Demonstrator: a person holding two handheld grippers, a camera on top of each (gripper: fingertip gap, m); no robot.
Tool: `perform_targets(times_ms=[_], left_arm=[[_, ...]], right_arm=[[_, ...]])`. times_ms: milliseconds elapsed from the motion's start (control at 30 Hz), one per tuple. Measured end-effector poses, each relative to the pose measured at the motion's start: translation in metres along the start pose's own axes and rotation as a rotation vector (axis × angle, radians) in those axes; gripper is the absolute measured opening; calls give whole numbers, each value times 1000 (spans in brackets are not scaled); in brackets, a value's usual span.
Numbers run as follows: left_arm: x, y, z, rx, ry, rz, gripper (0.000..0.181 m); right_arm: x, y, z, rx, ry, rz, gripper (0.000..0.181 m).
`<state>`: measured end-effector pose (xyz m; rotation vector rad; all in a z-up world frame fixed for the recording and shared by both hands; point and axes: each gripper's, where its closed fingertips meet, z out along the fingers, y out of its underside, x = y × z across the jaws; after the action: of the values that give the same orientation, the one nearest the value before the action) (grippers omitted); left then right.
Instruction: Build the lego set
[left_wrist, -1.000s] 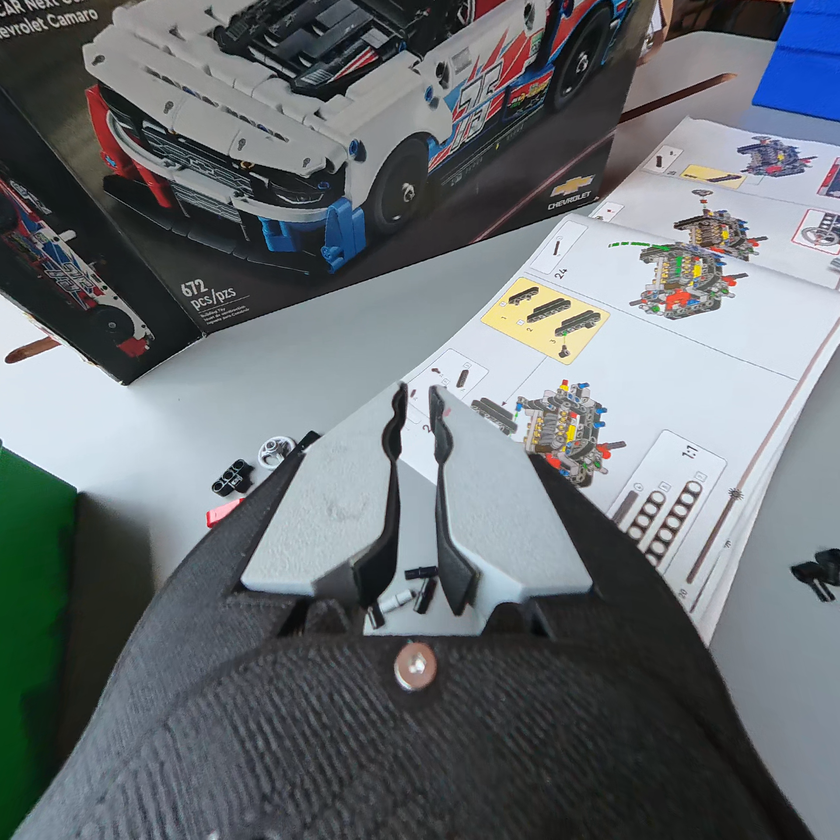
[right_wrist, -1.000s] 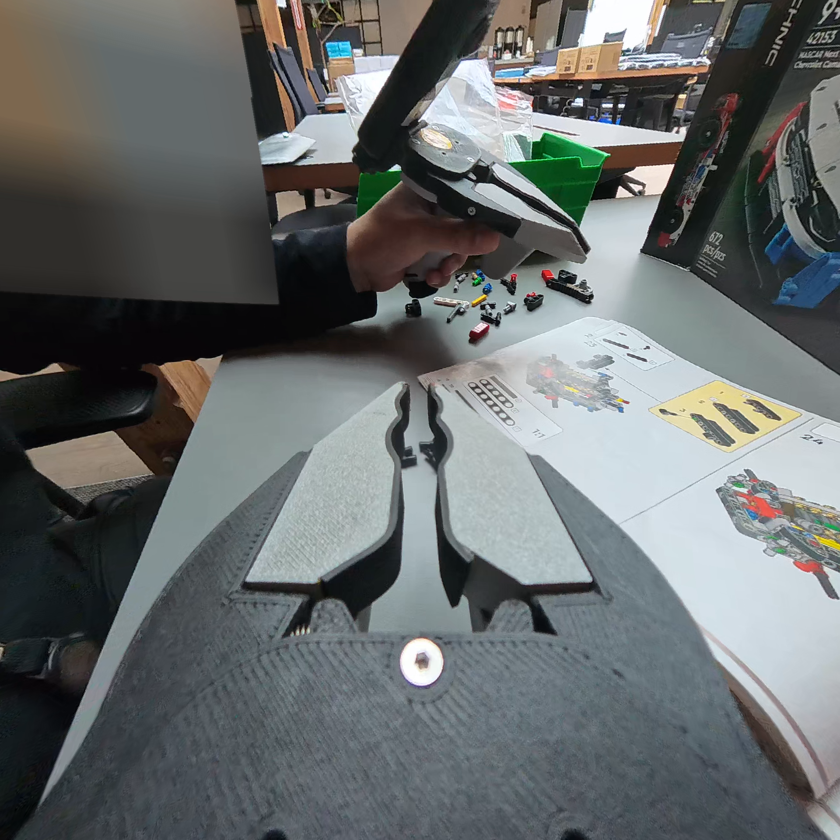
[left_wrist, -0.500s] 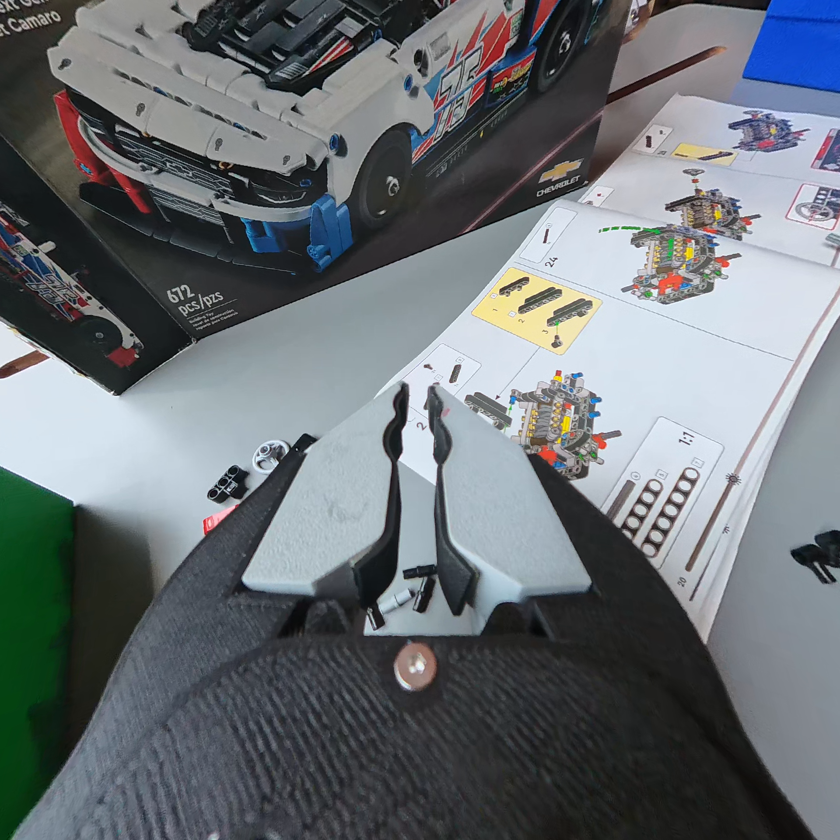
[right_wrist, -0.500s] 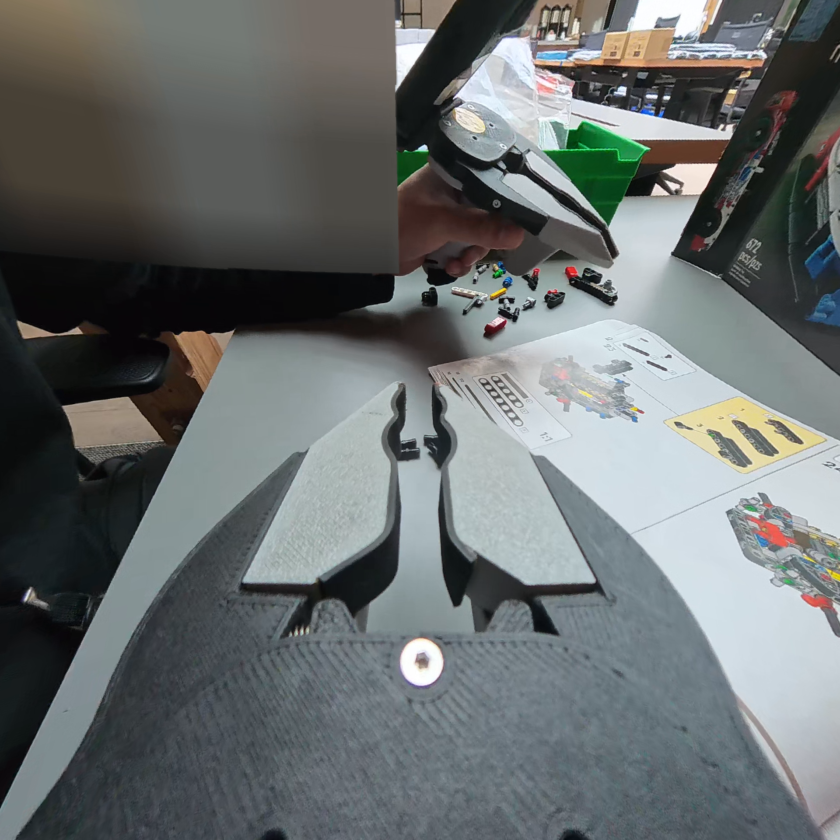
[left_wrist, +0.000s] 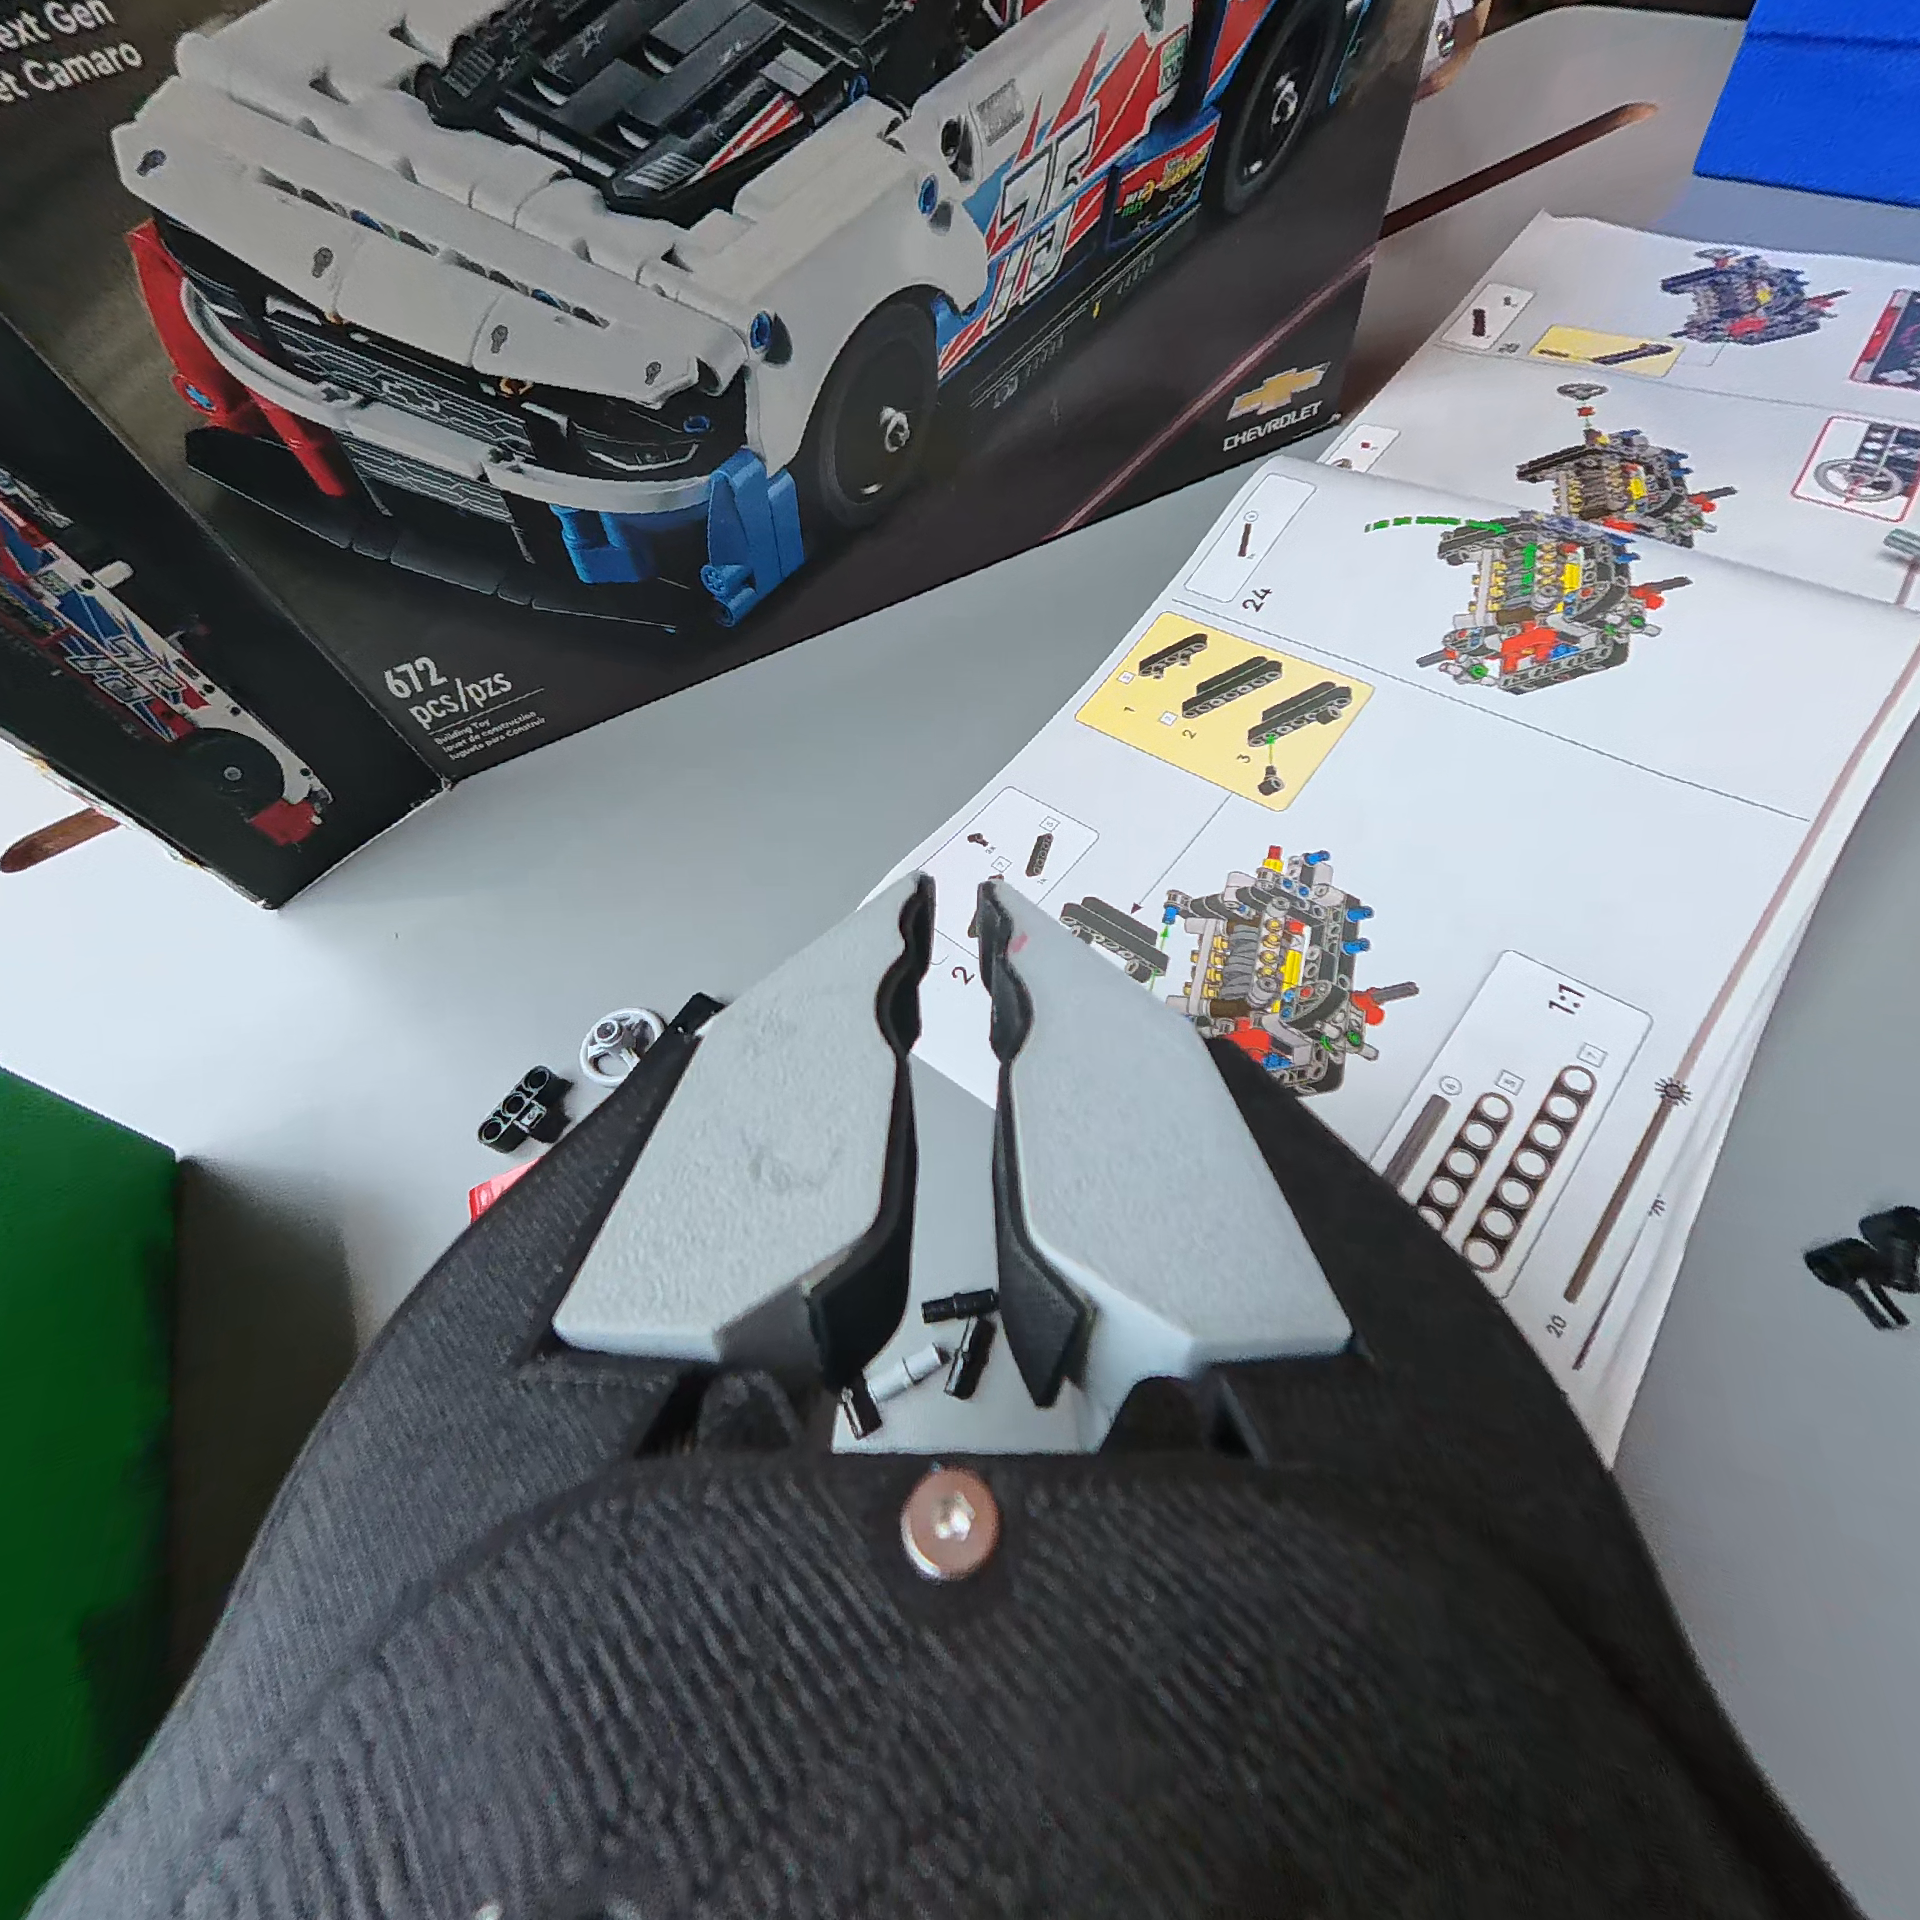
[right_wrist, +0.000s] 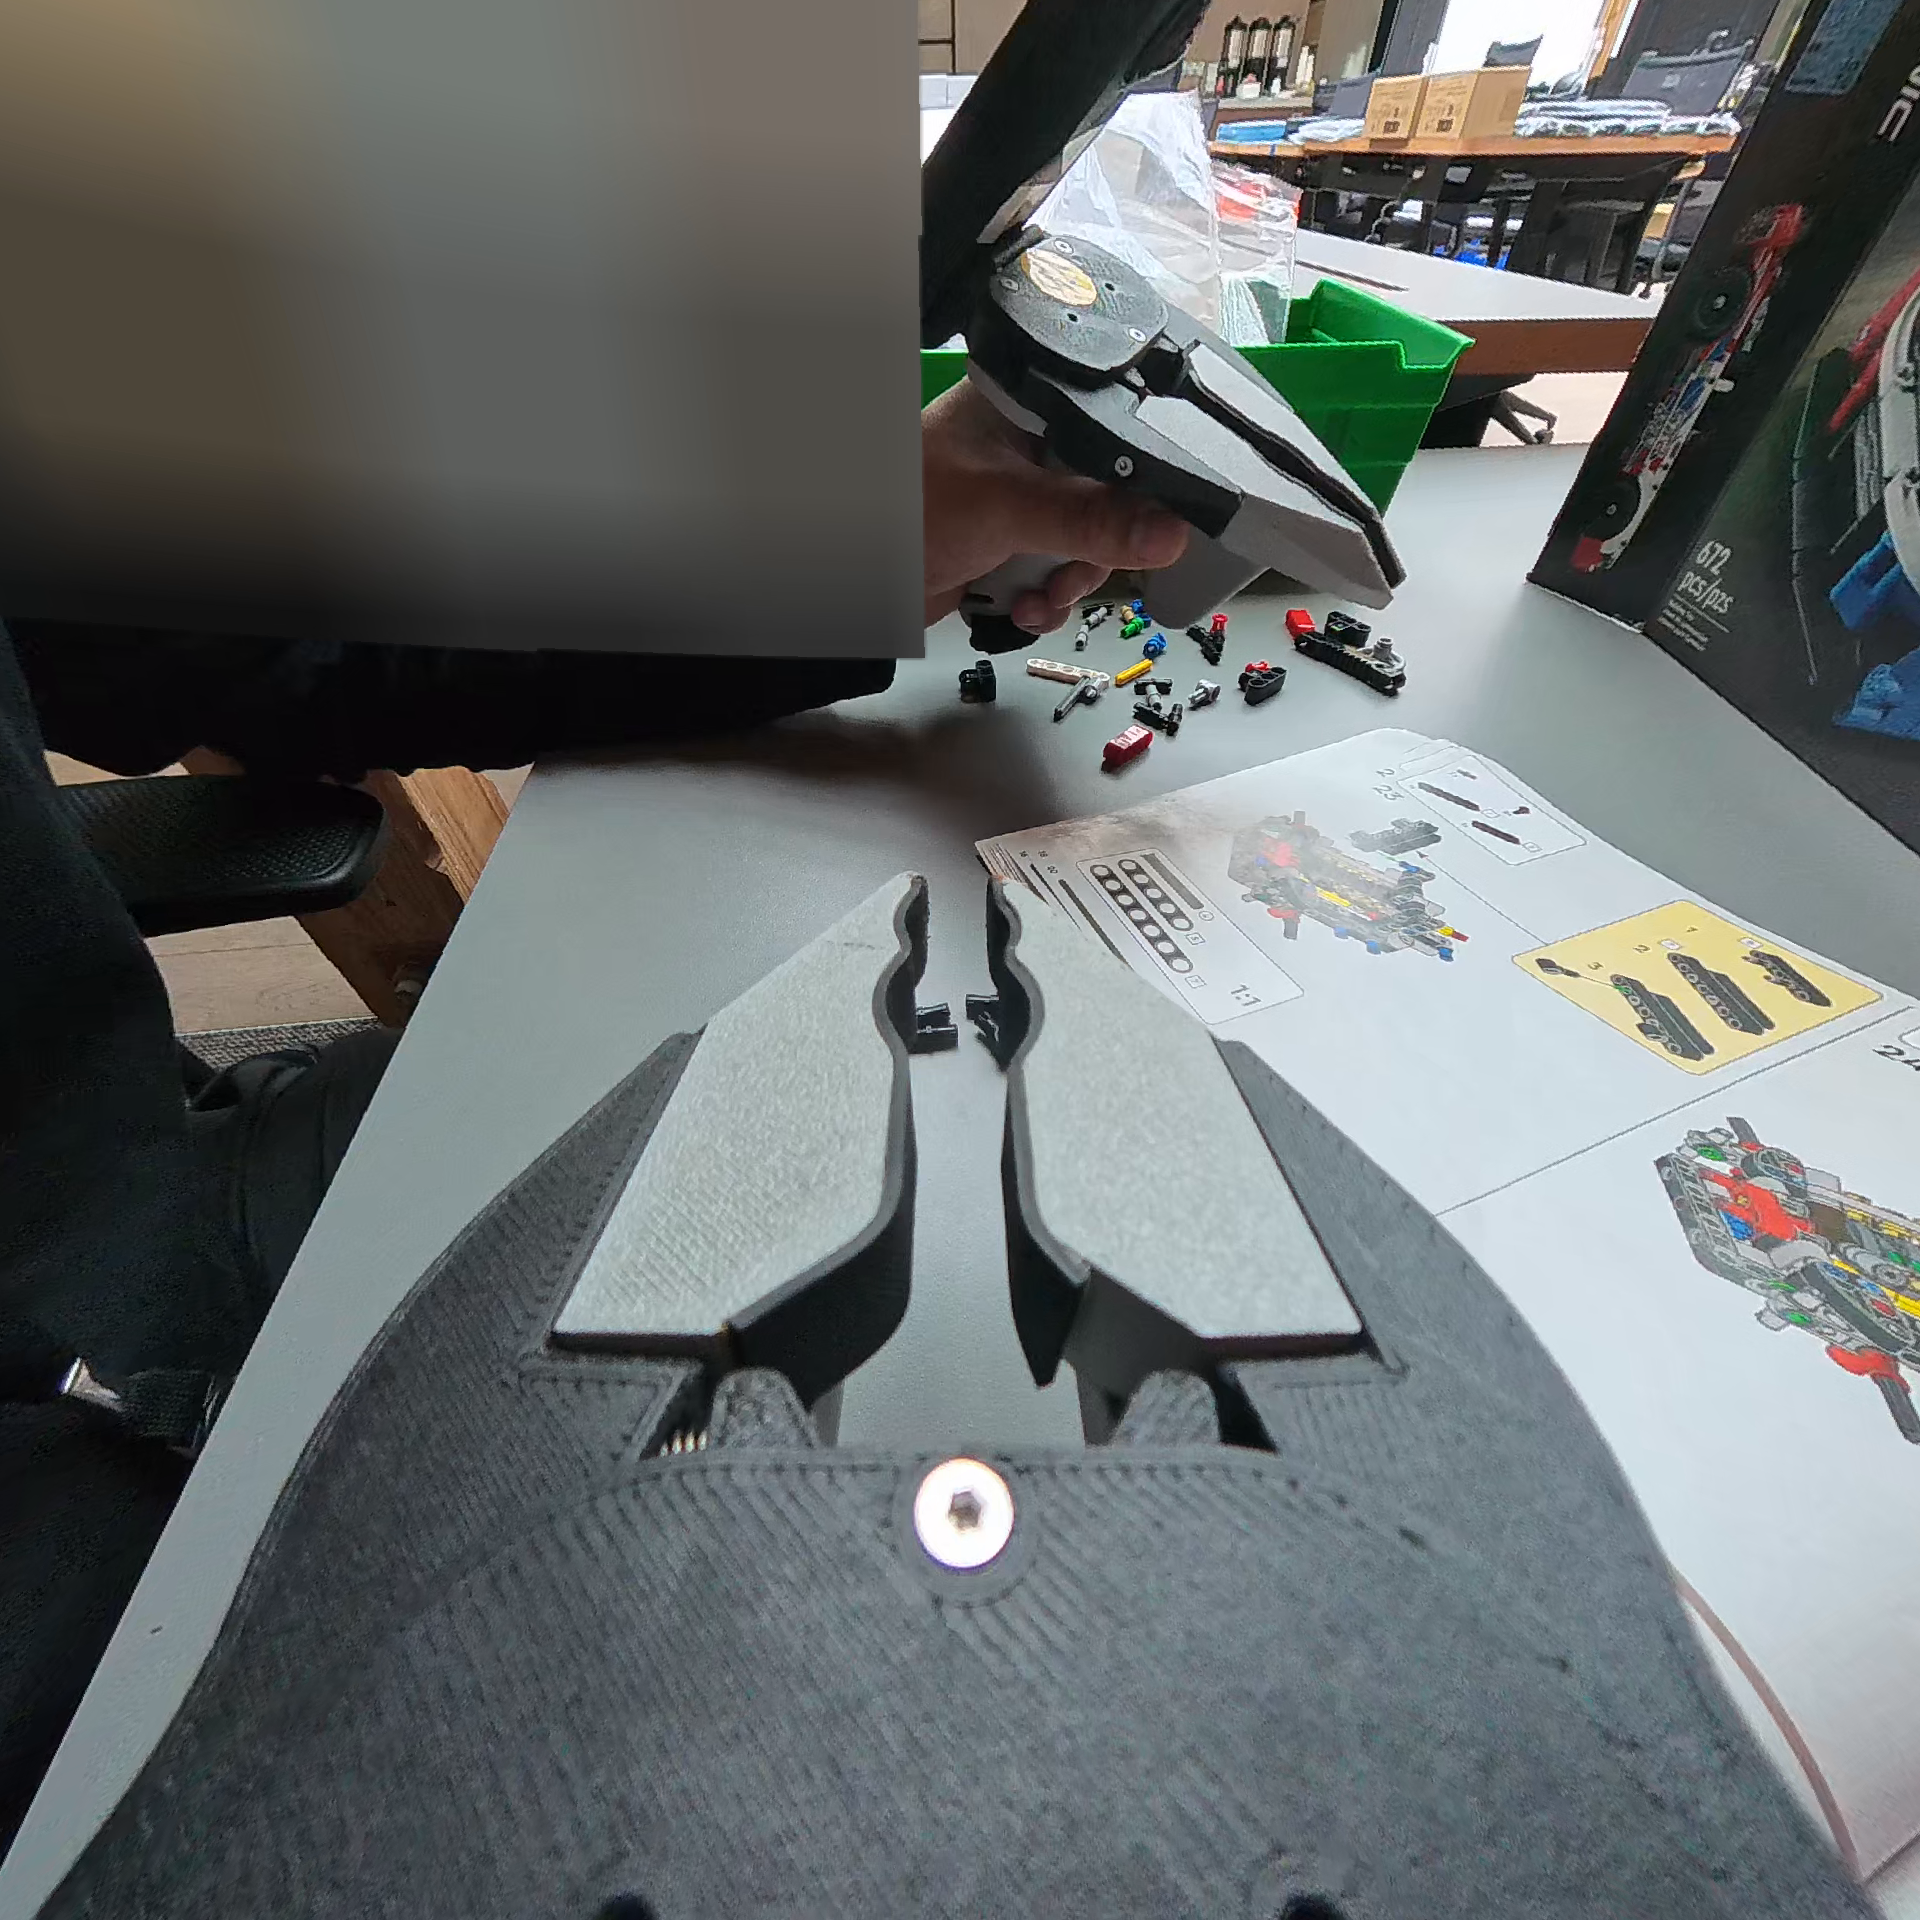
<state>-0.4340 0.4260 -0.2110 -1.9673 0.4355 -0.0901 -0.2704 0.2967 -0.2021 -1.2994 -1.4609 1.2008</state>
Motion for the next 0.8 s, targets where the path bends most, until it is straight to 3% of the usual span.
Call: perform_targets(times_ms=[400, 633, 800], left_arm=[[3, -1, 0, 2, 10, 7, 5], [7, -2, 0, 2, 22, 17, 5], [15, -3, 0, -2, 55, 42, 5]], right_arm=[[-4, 1, 0, -11, -19, -3, 9], [-40, 28, 1, -191, -225, -48, 15], [-50, 47, -2, -309, -260, -83, 16]])
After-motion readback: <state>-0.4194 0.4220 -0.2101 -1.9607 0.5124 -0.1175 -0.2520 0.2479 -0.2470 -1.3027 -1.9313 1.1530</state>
